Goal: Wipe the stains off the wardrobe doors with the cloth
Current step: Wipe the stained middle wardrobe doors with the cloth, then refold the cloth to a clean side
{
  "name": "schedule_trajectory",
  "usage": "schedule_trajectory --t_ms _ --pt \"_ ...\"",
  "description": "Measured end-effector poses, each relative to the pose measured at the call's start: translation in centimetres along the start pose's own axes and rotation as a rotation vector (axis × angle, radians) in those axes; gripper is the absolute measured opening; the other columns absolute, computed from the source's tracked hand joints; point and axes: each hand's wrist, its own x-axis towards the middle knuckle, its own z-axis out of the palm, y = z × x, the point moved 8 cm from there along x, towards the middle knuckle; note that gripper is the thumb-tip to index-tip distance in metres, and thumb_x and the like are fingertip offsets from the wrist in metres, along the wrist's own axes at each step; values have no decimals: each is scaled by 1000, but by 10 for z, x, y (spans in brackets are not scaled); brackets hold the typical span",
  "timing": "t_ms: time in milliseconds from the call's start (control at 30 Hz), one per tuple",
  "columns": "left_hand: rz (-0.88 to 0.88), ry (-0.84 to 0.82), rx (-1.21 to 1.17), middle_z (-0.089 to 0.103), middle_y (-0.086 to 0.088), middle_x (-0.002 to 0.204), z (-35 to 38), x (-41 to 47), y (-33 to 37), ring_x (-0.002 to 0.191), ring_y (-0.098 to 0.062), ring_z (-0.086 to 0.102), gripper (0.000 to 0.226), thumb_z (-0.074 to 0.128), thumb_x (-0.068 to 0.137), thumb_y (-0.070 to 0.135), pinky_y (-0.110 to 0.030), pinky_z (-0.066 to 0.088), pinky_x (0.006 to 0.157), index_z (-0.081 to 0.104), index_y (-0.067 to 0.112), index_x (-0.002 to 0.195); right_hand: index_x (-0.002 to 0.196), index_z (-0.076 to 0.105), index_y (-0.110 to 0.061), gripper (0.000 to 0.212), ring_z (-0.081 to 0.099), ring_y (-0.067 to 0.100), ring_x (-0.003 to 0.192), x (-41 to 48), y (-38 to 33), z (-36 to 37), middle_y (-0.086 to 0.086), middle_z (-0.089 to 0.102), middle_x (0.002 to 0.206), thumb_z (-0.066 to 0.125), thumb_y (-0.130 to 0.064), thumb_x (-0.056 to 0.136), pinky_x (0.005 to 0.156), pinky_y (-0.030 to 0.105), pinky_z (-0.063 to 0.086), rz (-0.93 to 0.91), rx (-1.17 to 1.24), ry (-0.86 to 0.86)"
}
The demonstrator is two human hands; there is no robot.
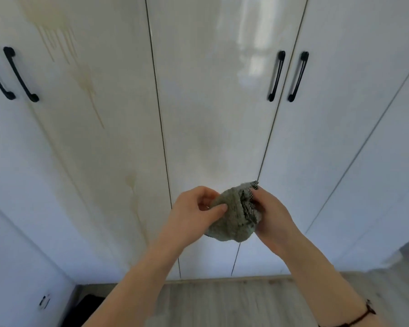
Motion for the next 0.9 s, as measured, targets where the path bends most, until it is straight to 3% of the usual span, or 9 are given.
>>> schedule_trajectory --t_ms 100,233,367,433,567,633,700,833,900 --pt "17 -32 -134 67 5 72 22 0 -7 67 -14 59 19 74 86 11 -29 47 60 62 21 76 92 69 -5 30 63 27 93 -24 -5 -46 14 68 98 42 -13 102 80 41 50 -42 2 81" --pt "116 -134 -212 74 6 102 73 3 16 98 -15 68 27 59 87 -12 -28 52 81 49 12 77 87 69 -8 30 66 30 82 -54 -12 -114 15 69 88 43 -13 103 82 43 52 -2 75 237" --pt "128 -179 -227 66 -12 83 122 17 51 67 -21 57 21 56 94 4 -32 46 53 49 19 82 77 69 -15 34 60 20 67 -68 -34 -168 6 67 74 48 -23 102 66 31 47 -45 49 328" --pt "86 -173 -143 58 -9 77 149 27 64 62 -18 54 10 51 102 18 -31 46 49 54 18 92 94 68 -9 29 62 25 74 -74 -43 -194 11 70 83 56 -35 96 67 34 46 -85 20 311" --pt "61 -356 17 59 -6 76 251 56 99 68 -17 56 42 43 106 32 -32 47 66 56 -4 89 132 56 -22 82 67 31 85 -79 -45 -274 13 72 108 79 -68 68 71 41 49 -73 -161 197" --pt "94 -444 123 52 -3 67 290 69 119 61 -15 49 43 44 106 33 -30 40 64 50 4 75 132 55 -31 64 53 21 61 -75 -43 -299 11 67 93 78 -54 77 56 32 42 -14 -306 110" --pt "96 -515 138 54 2 61 339 82 143 56 -12 51 41 46 106 31 -26 39 61 50 13 70 123 63 -25 32 37 15 55 -73 -48 -343 13 50 76 70 -21 92 50 27 34 8 -408 111" --pt "-37 -607 -102 70 -2 75 434 104 174 70 -18 64 33 47 105 24 -29 45 69 65 9 82 124 55 -34 37 39 17 54 -85 -69 -459 6 49 67 56 -10 97 48 27 36 -18 -520 296" --pt "-171 -655 -314 73 -10 96 480 112 181 91 -27 68 31 48 98 26 -38 47 85 67 2 99 129 45 -34 37 47 13 52 -100 -83 -524 -1 55 63 52 -11 101 48 24 42 -42 -523 462"
